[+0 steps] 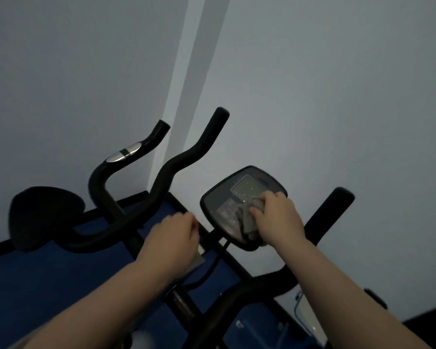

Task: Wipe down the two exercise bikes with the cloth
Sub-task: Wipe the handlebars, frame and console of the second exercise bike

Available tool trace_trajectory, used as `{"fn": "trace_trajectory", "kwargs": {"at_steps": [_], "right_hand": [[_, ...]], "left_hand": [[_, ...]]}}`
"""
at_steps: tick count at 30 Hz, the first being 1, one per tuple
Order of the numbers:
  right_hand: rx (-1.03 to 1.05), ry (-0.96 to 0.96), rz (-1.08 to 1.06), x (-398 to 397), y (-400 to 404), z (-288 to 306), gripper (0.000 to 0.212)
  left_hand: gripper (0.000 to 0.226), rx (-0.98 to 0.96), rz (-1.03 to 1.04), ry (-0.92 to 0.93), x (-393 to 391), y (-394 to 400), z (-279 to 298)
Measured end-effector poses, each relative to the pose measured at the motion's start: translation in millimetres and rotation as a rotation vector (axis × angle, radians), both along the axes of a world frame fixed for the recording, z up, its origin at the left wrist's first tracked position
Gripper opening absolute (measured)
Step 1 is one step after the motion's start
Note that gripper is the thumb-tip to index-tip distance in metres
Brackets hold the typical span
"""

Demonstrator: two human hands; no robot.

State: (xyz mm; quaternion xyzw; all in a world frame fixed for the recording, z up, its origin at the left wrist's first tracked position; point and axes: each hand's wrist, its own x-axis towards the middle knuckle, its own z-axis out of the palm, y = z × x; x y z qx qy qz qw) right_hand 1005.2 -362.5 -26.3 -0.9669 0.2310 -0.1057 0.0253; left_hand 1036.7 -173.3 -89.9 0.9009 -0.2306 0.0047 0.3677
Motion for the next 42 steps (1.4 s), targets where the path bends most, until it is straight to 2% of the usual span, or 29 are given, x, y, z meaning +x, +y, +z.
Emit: {"fn": "trace_trajectory", "kwargs": {"at_steps": [3,5,8,10,12,15,17,19,24,27,30,33,36,38,42], "right_hand": [[-0.068,-0.055,-0.008,39.3,-13.3,-18.0,0.025],[-0.098,-0.148,0.025,65.3,-12.0,-29.2,0.020],[-0.090,-0.274,0.128,93.2,7.6,-39.9,0.026],[-0.166,-0.263,0.210,96.0,20.5,-50.3,0.031],[-0.240,-0.275,0.259,88.0,26.6,-52.9,0.025],[-0.372,-0.168,0.374,69.1,19.3,-41.9,0.022],[-0.245,-0.082,0.380,54.9,7.7,-36.0,0.023],[-0.102,-0.086,0.325,46.2,-7.5,-33.9,0.026],[-0.017,-0.198,0.217,78.9,1.9,-32.3,0.023],[-0.007,-0.137,0.325,84.3,25.2,-43.0,0.019],[0.027,0.091,0.491,58.5,22.1,-52.6,0.020],[0.022,0.238,0.422,40.4,-8.4,-37.8,0.024],[0.025,0.087,0.213,49.4,-27.5,-23.1,0.017],[-0.038,-0.002,0.108,63.2,-19.0,-24.2,0.024],[-0.266,0.004,0.239,42.6,-5.1,-45.4,0.032]], "left_hand": [[0.019,0.322,-0.028,-0.175,-1.7,-5.6,-12.9],[0.020,0.387,-0.012,-0.223,-2.6,-6.5,-14.9],[0.019,0.368,0.006,-0.221,0.4,-7.5,-16.6],[0.017,0.352,0.015,-0.212,0.8,-7.1,-17.4],[0.018,0.331,0.030,-0.202,1.0,-6.7,-17.8],[0.020,0.287,0.037,-0.188,0.6,-6.3,-18.2],[0.019,0.276,0.017,-0.187,-0.7,-4.3,-17.2],[0.019,0.296,-0.003,-0.186,-2.3,-3.2,-17.1],[0.021,0.251,0.021,-0.175,-0.1,-5.3,-19.6],[0.024,0.230,0.054,-0.176,0.0,-4.2,-19.2],[0.024,0.235,0.044,-0.180,-1.2,-4.4,-18.6],[0.023,0.226,0.022,-0.162,-0.8,-3.4,-18.1],[0.019,0.251,0.008,-0.178,0.1,-3.6,-19.3],[0.017,0.249,0.012,-0.174,0.0,-3.2,-20.9],[0.016,0.256,-0.005,-0.186,-0.4,-2.1,-19.6]]}}
